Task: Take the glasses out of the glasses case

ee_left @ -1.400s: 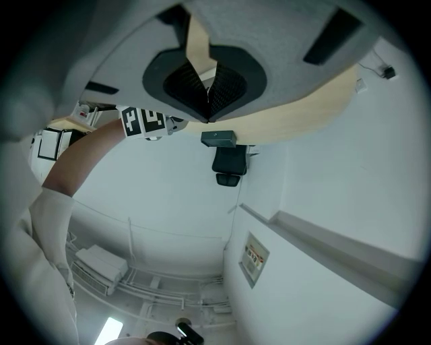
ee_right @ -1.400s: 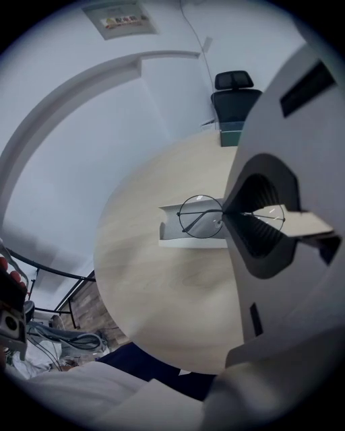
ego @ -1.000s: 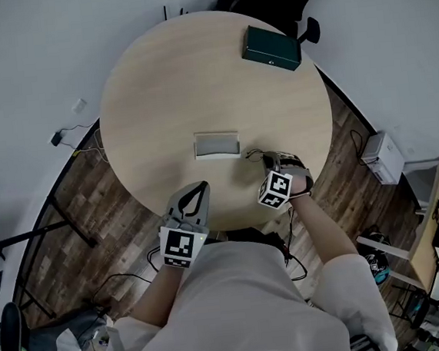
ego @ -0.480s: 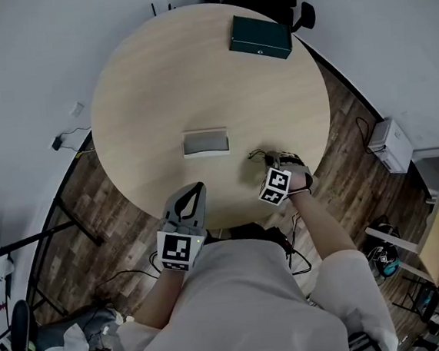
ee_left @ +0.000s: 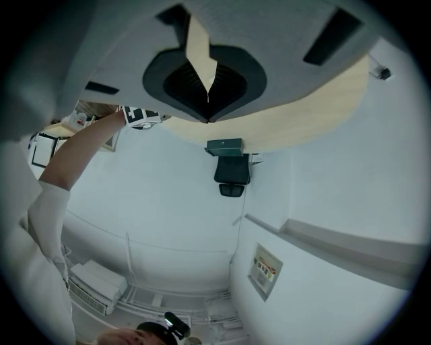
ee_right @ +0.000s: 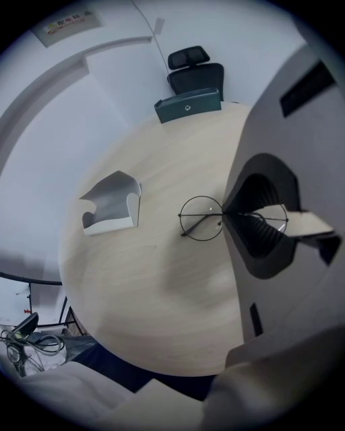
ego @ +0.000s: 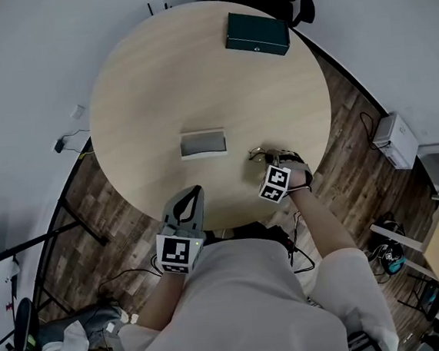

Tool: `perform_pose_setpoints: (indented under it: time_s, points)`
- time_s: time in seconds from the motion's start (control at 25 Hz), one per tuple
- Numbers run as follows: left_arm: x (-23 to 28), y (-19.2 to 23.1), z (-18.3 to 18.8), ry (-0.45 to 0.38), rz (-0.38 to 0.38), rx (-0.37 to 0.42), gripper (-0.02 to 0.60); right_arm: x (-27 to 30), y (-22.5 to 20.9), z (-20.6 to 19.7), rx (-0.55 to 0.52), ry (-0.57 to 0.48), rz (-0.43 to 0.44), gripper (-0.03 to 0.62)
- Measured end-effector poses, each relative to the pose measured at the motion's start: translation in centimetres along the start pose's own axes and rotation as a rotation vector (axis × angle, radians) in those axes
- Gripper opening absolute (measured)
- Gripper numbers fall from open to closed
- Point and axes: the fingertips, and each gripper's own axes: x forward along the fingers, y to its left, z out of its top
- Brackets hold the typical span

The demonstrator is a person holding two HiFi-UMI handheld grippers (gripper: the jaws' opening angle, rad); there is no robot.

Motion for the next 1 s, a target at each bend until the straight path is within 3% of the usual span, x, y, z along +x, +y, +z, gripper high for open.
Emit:
perform_pose_setpoints:
  time_s: [0.48,1.0]
  points:
    - [0.0,1.2,-0.2,0.021,0.011,-0.027,0.008,0.6,-0.2,-0.2,0.026,0.009,0.005,0.018]
    - [-0.4,1.4,0.2,-0.001,-0.012,0.000,0.008,-2.4,-1.5,0.8,0.089,-0.036,-0.075,0.018]
